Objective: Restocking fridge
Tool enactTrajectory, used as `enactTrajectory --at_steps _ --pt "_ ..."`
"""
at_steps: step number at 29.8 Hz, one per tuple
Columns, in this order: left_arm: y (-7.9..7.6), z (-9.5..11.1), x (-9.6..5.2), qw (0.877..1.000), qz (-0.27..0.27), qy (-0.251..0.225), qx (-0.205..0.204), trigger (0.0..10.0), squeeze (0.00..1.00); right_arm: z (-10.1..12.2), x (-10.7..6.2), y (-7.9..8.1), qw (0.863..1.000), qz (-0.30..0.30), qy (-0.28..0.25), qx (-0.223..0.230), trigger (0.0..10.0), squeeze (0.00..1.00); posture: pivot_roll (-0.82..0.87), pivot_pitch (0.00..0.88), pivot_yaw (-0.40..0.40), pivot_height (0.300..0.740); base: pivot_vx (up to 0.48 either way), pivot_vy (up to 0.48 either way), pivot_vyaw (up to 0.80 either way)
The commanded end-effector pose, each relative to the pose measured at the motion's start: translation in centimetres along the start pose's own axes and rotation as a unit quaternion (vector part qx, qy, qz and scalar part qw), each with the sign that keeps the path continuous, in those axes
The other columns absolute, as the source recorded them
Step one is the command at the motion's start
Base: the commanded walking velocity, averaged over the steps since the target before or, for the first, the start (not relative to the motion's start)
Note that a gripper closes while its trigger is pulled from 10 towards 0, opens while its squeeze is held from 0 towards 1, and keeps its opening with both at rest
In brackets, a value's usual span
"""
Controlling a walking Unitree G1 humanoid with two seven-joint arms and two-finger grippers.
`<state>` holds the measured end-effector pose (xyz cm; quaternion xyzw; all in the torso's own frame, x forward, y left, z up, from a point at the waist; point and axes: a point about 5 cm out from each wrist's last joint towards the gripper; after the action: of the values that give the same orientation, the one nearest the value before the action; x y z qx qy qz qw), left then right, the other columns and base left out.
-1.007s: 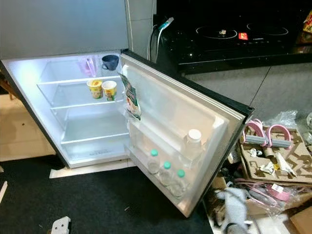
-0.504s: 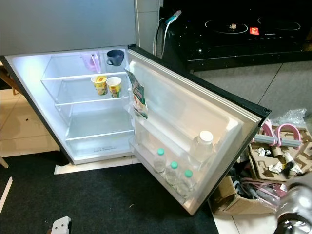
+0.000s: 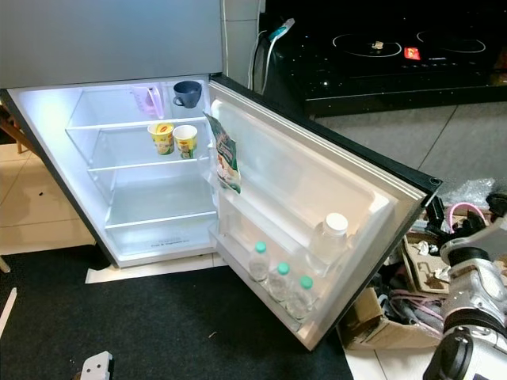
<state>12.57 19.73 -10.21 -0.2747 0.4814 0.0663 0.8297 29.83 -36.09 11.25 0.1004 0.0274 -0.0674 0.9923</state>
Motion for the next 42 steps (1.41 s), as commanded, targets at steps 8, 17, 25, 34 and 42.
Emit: enactTrajectory --at_steps 8,17,25,34,42 --pt "0.3 -0.1 -0.1 1.000 -0.001 0.005 -0.001 10.0 0.00 -1.6 0.2 5.0 0.951 0.298 0.065 -0.045 10.0 0.00 -0.03 0.000 0.004 0.740 0.000 0.000 0.00" --pt "0.2 0.1 -0.1 1.000 -0.005 0.004 0.001 10.0 0.00 -4.6 -0.4 9.8 0.875 0.466 0.123 -0.055 10.0 0.00 -0.04 0.000 0.007 0.740 0.000 0.000 0.00" --pt "0.1 0.0 -0.1 1.000 -0.007 0.007 0.002 10.0 0.00 -6.6 -1.8 17.2 0.759 0.640 0.117 -0.036 10.0 0.00 -0.04 0.000 0.008 0.740 0.000 0.000 0.00" --pt "-0.1 -0.4 0.0 1.000 -0.009 0.011 -0.001 10.0 0.00 -9.1 0.1 17.8 0.884 0.444 0.136 -0.058 10.0 0.00 -0.04 0.000 0.010 0.740 0.000 0.000 0.00" --pt "0.0 -0.3 0.0 1.000 -0.003 0.007 -0.001 10.0 0.00 -13.3 -2.1 12.0 0.946 0.209 0.239 -0.062 10.0 0.00 -0.02 0.000 0.009 0.740 0.000 0.000 0.00"
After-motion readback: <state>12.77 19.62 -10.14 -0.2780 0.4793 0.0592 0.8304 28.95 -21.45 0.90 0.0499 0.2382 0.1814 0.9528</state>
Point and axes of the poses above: a point about 5 cm out from each wrist's last joint towards the gripper, its own x axis pointing out of the wrist towards the gripper, its own z axis along the axis of the wrist's last joint, y = z × x, and after that the axes turned 9 degrees about -x, right-handed
